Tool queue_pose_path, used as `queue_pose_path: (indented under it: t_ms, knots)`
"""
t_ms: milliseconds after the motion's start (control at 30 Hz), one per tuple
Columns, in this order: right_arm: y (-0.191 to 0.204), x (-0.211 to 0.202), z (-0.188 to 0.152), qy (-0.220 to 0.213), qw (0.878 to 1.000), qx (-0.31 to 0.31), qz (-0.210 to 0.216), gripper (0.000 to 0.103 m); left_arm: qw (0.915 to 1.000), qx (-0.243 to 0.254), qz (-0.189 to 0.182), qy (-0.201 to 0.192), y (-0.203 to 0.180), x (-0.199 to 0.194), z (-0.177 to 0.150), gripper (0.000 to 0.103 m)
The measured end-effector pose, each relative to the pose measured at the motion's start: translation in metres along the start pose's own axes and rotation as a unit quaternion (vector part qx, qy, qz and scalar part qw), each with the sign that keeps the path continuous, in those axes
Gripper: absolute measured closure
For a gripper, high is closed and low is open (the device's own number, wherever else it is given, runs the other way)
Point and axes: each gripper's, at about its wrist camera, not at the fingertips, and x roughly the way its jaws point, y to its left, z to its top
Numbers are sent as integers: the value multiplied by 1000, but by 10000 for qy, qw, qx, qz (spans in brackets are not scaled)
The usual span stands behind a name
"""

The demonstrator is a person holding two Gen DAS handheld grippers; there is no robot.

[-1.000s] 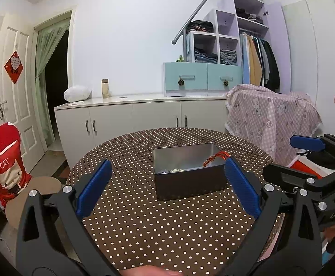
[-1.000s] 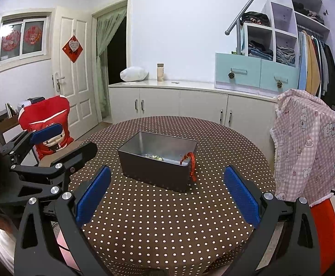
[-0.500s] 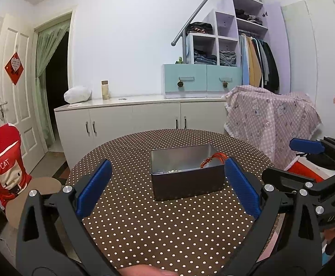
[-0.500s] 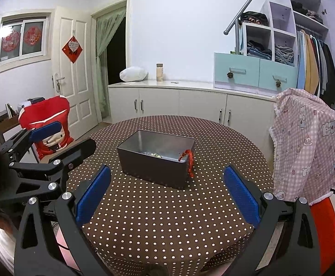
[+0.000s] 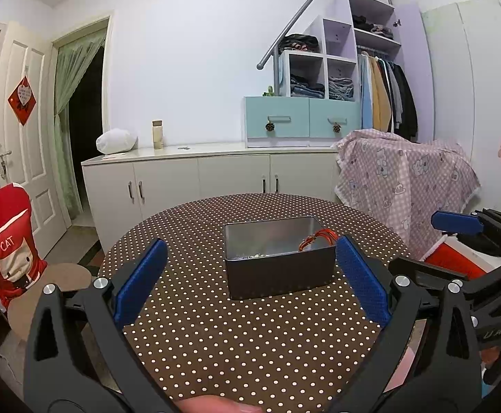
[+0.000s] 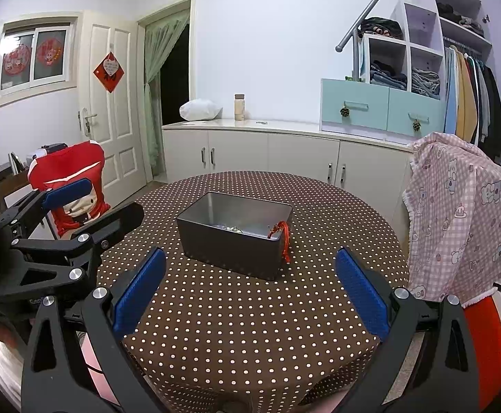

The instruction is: Organize jewelry

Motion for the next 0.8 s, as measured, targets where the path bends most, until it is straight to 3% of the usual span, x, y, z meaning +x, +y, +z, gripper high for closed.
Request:
queue_pose_path:
  t_ms: [800]
  knots:
    - [-2,-1,0,-2,10000,2,28,8,10000,-39,23,58,-1,-1,-1,6]
